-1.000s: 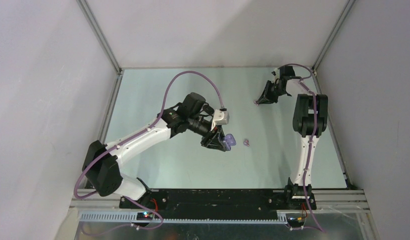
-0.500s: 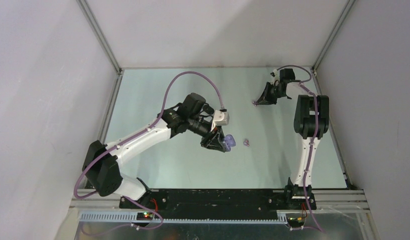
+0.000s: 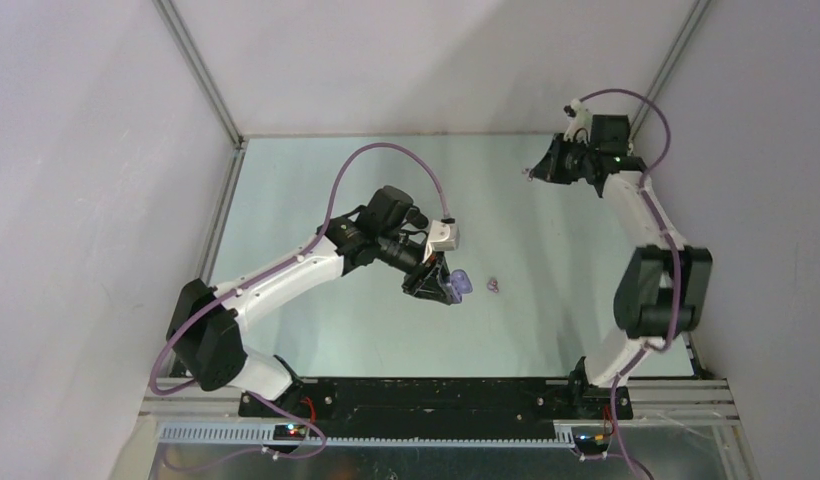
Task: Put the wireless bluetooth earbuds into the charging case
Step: Pick up the earbud from the center of the board.
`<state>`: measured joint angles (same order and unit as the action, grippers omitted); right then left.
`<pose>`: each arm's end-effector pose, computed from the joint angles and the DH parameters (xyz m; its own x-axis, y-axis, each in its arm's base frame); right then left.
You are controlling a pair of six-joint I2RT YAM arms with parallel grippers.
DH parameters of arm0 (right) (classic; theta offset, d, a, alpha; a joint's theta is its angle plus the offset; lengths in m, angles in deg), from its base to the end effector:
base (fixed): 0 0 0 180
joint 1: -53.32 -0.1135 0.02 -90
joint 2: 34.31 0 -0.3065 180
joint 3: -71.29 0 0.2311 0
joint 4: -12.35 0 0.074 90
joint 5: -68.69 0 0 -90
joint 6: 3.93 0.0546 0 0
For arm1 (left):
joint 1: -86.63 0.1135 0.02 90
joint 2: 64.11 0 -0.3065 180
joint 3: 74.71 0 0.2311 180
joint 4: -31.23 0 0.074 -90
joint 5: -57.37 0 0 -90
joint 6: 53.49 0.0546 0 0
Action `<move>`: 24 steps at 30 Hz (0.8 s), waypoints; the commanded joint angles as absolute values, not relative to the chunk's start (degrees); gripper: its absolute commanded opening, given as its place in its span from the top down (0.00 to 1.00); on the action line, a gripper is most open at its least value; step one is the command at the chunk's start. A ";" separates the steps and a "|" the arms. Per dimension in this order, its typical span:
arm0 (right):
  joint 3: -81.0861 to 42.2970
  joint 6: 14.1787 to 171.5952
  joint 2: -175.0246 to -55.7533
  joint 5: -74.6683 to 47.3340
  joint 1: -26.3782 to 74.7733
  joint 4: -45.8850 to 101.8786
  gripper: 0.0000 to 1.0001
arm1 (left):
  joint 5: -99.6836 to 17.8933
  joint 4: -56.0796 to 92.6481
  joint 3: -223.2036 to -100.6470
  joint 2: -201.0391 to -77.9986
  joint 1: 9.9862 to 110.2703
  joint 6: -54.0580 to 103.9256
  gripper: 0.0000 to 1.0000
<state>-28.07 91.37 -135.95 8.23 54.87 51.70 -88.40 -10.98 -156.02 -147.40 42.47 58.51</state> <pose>0.4042 0.0160 0.3238 -0.6931 0.0991 -0.7140 -0.2820 0.8742 0.3952 0.1768 -0.2346 0.3369 -0.1575 0.4467 -0.8807 0.9450 -0.1907 -0.2657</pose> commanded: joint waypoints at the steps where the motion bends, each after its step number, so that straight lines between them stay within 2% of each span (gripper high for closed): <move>1: -24.71 86.52 -122.87 9.96 54.14 50.16 1.00 | -90.41 -9.45 -159.14 -147.27 42.12 58.05 1.00; 6: -19.00 84.02 -108.83 13.97 52.10 48.73 1.00 | -90.29 -9.02 -159.38 -146.58 42.77 57.20 1.00; 12: -16.16 83.44 -98.63 17.93 46.88 46.86 0.99 | -89.88 -4.03 -157.63 -144.55 45.24 53.10 1.00; 17: -16.31 83.74 -93.66 18.09 40.65 44.70 0.97 | -90.34 1.80 -155.55 -141.69 48.93 48.70 1.00; 24: -19.49 85.77 -94.62 21.42 36.79 47.60 0.96 | -92.18 5.99 -153.29 -135.75 54.99 46.91 1.00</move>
<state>-16.93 84.75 -94.10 19.12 38.06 47.91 -89.41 1.15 -153.79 -140.82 52.30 48.59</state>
